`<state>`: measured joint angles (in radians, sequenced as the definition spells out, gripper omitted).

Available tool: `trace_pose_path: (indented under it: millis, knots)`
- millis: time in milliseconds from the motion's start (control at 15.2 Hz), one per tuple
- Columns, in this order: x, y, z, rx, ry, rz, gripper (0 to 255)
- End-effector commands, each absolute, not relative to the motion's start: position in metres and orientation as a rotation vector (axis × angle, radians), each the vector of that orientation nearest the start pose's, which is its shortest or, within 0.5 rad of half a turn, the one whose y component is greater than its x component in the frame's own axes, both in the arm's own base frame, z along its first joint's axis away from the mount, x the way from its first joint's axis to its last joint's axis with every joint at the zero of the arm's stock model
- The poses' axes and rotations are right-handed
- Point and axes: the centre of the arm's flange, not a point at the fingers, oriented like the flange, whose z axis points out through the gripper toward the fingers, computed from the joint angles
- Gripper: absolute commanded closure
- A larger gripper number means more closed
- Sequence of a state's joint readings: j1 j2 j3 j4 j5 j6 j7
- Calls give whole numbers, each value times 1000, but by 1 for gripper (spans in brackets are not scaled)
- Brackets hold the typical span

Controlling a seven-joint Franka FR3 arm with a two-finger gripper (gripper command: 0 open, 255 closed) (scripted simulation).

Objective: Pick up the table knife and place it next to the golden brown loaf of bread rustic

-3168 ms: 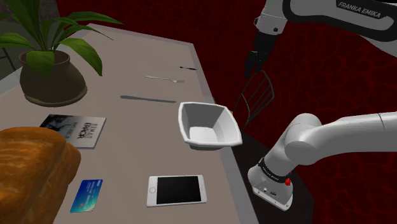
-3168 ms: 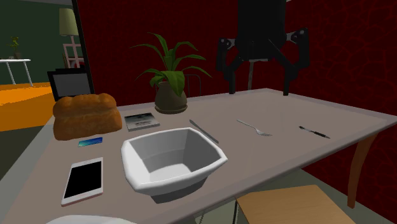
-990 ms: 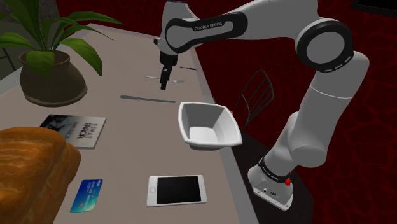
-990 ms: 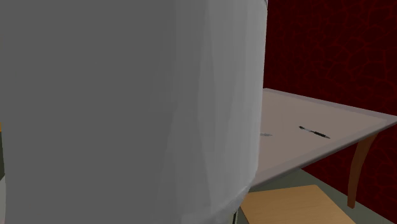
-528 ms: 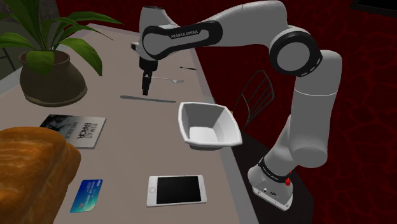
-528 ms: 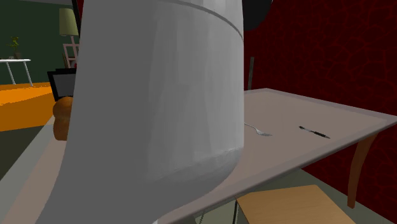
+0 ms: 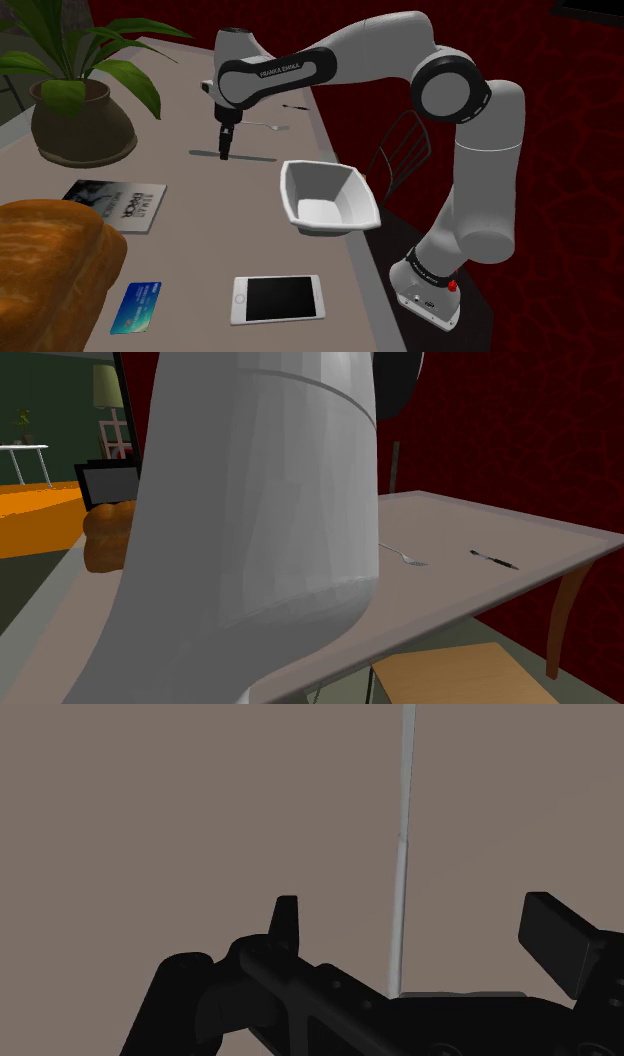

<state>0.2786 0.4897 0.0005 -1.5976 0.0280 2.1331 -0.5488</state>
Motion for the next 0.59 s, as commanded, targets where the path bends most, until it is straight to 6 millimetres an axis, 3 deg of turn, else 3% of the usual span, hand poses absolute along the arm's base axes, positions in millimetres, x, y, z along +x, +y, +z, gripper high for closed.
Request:
trace_pose_path:
  millis: [0,396,462,528]
  knots:
    - [661,190,348,-2868,-1235,-77,0]
    - [661,190,348,-2868,-1235,-76,0]
    - [661,190,348,-2868,-1235,-76,255]
    - [661,190,348,-2868,-1235,-76,255]
